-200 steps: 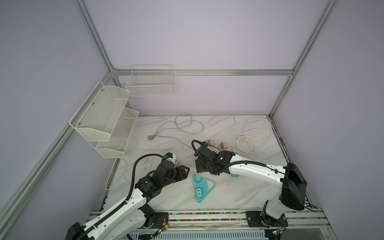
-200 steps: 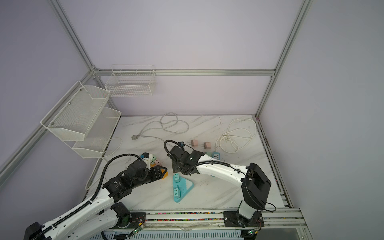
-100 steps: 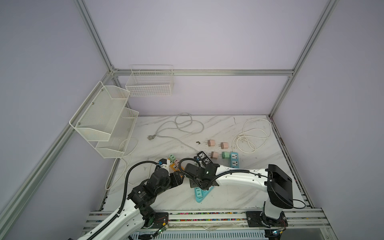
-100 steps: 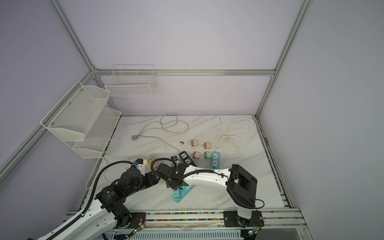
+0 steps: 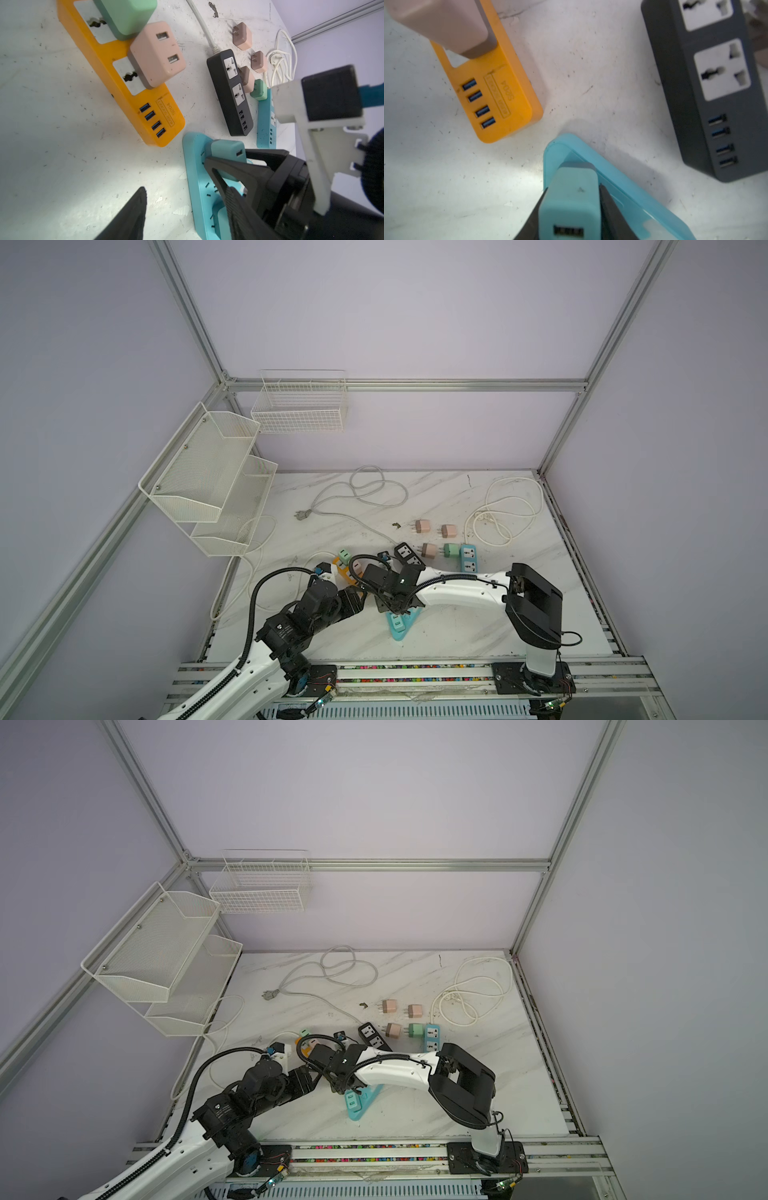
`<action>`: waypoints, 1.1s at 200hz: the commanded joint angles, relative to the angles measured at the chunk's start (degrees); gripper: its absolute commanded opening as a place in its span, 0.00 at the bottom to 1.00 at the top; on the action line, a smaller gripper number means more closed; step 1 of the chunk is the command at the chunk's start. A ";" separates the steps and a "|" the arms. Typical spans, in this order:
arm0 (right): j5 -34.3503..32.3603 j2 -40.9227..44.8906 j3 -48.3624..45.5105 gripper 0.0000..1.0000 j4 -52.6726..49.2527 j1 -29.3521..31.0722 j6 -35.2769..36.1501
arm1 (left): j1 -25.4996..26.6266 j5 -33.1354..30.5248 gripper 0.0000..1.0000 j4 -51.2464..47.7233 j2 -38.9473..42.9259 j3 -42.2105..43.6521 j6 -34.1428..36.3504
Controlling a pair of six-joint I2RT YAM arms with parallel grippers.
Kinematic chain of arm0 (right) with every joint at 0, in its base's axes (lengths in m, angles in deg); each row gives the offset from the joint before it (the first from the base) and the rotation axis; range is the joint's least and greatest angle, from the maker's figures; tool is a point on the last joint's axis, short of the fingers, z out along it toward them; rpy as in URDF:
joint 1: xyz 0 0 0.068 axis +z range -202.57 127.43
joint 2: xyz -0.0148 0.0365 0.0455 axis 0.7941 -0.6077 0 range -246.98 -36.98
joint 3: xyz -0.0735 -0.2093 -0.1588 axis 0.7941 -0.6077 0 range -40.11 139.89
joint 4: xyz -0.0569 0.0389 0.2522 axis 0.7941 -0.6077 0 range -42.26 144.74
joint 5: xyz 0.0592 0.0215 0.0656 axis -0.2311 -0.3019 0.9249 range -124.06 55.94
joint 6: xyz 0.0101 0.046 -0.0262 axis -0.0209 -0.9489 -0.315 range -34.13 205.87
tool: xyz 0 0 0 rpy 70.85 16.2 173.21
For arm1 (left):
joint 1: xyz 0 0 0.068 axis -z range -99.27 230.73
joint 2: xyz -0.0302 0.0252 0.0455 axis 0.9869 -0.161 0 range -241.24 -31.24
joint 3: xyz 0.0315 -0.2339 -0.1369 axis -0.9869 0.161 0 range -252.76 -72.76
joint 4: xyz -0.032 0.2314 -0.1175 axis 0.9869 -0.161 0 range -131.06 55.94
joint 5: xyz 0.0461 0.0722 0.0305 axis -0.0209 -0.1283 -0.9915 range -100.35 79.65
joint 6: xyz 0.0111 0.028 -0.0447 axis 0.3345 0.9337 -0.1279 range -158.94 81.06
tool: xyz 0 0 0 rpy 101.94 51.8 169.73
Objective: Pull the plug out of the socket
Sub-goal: 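Close the right gripper on the teal adapter while the left gripper holds the triangular strip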
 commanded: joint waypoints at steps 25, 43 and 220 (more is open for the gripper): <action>4.28 -3.12 1.34 0.32 6.71 -4.73 15.57 | -0.29 -1.07 0.61 0.05 0.27 2.29 -2.43; 5.65 -3.30 2.27 0.32 7.21 -6.23 19.12 | -0.23 -1.07 0.61 0.09 -0.02 2.25 -3.13; 1.19 11.93 -4.36 0.58 -4.20 2.00 4.39 | 0.06 11.82 0.53 28.90 -15.46 7.66 -6.78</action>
